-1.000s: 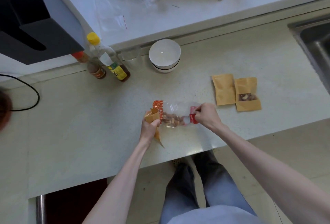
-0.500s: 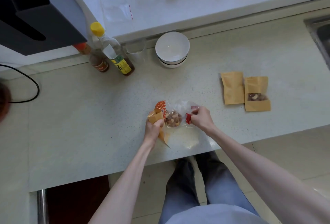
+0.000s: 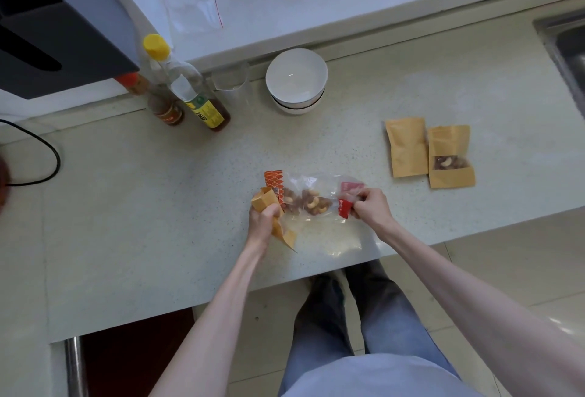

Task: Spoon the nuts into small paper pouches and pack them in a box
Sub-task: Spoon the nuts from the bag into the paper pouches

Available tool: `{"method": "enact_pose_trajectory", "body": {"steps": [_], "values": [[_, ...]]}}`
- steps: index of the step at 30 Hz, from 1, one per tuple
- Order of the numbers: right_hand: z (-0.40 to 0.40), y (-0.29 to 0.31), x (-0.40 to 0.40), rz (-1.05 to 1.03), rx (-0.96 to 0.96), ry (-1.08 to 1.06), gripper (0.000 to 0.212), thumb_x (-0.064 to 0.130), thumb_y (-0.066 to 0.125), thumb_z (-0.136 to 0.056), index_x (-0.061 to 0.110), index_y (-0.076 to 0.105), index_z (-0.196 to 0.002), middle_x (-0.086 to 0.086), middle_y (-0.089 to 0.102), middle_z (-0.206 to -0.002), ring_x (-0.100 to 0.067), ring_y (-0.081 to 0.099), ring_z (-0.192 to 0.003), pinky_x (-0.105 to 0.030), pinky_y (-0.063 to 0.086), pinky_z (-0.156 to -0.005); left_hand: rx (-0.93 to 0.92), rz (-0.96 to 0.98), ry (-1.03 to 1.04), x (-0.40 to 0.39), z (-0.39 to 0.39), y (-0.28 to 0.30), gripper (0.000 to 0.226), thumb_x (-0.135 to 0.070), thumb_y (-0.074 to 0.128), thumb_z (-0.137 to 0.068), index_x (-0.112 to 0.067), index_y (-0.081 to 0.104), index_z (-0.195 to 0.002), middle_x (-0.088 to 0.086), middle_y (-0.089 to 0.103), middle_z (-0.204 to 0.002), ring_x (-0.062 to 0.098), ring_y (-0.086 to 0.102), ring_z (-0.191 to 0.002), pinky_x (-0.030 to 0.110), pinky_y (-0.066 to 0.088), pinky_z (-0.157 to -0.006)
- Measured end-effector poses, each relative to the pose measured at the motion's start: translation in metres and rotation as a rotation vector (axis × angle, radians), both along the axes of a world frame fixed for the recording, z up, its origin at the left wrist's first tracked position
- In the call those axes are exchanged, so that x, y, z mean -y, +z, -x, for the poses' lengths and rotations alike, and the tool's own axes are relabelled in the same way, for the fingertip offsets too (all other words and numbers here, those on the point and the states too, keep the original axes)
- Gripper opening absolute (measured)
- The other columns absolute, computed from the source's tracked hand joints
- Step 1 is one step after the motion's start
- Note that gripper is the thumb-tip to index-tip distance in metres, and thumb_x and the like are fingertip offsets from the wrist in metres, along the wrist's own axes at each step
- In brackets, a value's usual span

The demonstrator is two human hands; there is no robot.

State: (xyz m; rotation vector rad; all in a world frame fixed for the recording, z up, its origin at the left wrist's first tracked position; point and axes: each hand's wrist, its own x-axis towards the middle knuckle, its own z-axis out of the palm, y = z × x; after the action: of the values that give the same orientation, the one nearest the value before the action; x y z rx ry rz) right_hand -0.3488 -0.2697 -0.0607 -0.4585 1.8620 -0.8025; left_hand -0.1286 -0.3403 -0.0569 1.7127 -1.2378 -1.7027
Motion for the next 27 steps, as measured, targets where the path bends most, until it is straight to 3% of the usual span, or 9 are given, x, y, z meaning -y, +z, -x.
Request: {"method": "enact_pose_trajectory", "body": {"steps": [3,6,9,16,23,27], "values": [[0.007,0.003,-0.003,0.02,0.006,-0.028,0.02,0.019,0.069,-0.087,0.014,0.071,-0.068,-0.001,0.057,-0.055,-0.013,0.045,-0.049,-0.024,0.038,-0.051,-0.001,-0.009,0.016,0.0,0.0,0.0,0.01,-0.018,0.051,-0.063,-0.023,0.041,-0.062,-0.014,0.047,-0.055,-0.004,0.045,-0.05,0.013,0.042,-0.045],[0.016,0.006,-0.008,0.043,0.01,-0.034,0.012,0.015,0.066,-0.089,0.009,0.076,-0.089,0.007,0.055,-0.049,-0.005,0.045,-0.044,-0.018,0.038,-0.046,0.016,-0.029,0.03,0.0,0.002,0.001,0.011,-0.018,0.05,-0.061,-0.023,0.041,-0.061,-0.012,0.046,-0.056,0.003,0.045,-0.055,0.02,0.042,-0.049],[0.024,0.01,-0.013,0.073,-0.004,-0.037,0.017,0.008,0.059,-0.092,0.004,0.074,-0.101,0.002,0.058,-0.054,-0.001,0.047,-0.043,-0.015,0.039,-0.046,0.03,-0.034,0.034,0.0,0.003,0.002,0.011,-0.019,0.051,-0.063,-0.023,0.041,-0.06,-0.013,0.047,-0.055,0.007,0.044,-0.058,0.024,0.04,-0.055],[0.037,0.014,-0.027,0.103,-0.052,-0.051,0.015,0.011,0.059,-0.092,0.009,0.074,-0.093,-0.002,0.061,-0.055,-0.006,0.049,-0.049,-0.02,0.04,-0.05,0.056,-0.049,0.051,0.001,0.006,0.005,0.012,-0.018,0.052,-0.059,-0.025,0.043,-0.057,-0.015,0.047,-0.052,0.004,0.045,-0.054,0.02,0.042,-0.049],[0.059,0.013,-0.048,0.079,-0.088,-0.105,0.018,0.011,0.059,-0.091,0.014,0.075,-0.083,-0.004,0.062,-0.057,-0.014,0.049,-0.056,-0.028,0.041,-0.055,0.073,-0.065,0.065,0.001,0.01,0.008,0.014,-0.017,0.052,-0.057,-0.027,0.044,-0.05,-0.016,0.045,-0.051,0.009,0.042,-0.06,0.026,0.036,-0.059],[0.069,0.016,-0.059,0.06,-0.103,-0.124,0.018,0.011,0.059,-0.091,0.012,0.076,-0.085,-0.006,0.062,-0.059,-0.016,0.049,-0.058,-0.029,0.04,-0.057,0.076,-0.052,0.064,0.001,0.013,0.011,0.013,-0.018,0.052,-0.057,-0.026,0.042,-0.057,-0.015,0.046,-0.052,0.011,0.041,-0.062,0.027,0.036,-0.061]]}}
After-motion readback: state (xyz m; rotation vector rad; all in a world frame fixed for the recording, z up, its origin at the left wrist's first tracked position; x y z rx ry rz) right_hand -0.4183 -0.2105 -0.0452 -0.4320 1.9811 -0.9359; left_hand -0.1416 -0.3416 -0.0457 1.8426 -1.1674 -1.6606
